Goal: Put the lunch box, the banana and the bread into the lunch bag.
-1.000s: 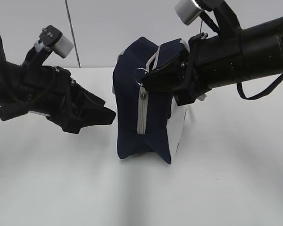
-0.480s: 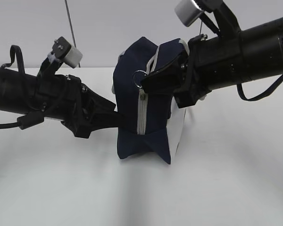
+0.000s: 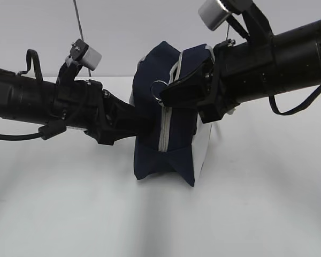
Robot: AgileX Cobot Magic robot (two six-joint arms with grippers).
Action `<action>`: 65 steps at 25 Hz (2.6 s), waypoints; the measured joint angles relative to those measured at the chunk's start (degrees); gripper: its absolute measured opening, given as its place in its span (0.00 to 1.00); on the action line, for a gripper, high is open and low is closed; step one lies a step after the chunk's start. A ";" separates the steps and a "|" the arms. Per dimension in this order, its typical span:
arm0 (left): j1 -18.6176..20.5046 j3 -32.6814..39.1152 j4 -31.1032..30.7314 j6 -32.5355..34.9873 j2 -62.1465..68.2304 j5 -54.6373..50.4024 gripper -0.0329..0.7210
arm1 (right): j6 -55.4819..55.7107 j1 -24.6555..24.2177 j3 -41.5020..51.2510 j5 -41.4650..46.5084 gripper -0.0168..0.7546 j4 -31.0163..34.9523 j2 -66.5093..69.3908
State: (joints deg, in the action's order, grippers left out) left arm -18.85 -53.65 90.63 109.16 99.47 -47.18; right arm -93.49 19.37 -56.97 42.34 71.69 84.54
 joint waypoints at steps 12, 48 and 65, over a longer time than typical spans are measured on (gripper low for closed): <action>0.11 -0.07 -0.07 -3.82 0.34 -8.30 0.05 | 0.67 0.00 0.00 -2.36 0.00 1.27 0.00; -4.74 -0.24 -9.22 -13.22 0.34 -10.02 0.05 | 0.79 -2.99 -5.23 -2.60 0.00 0.20 -0.72; -5.35 -0.24 -11.05 -13.49 0.34 -11.89 0.05 | 4.93 -12.12 -19.98 25.40 0.00 -3.78 14.49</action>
State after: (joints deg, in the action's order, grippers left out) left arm -24.21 -53.89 79.58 95.68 99.80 -59.07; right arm -88.56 7.24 -76.95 67.75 67.90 99.03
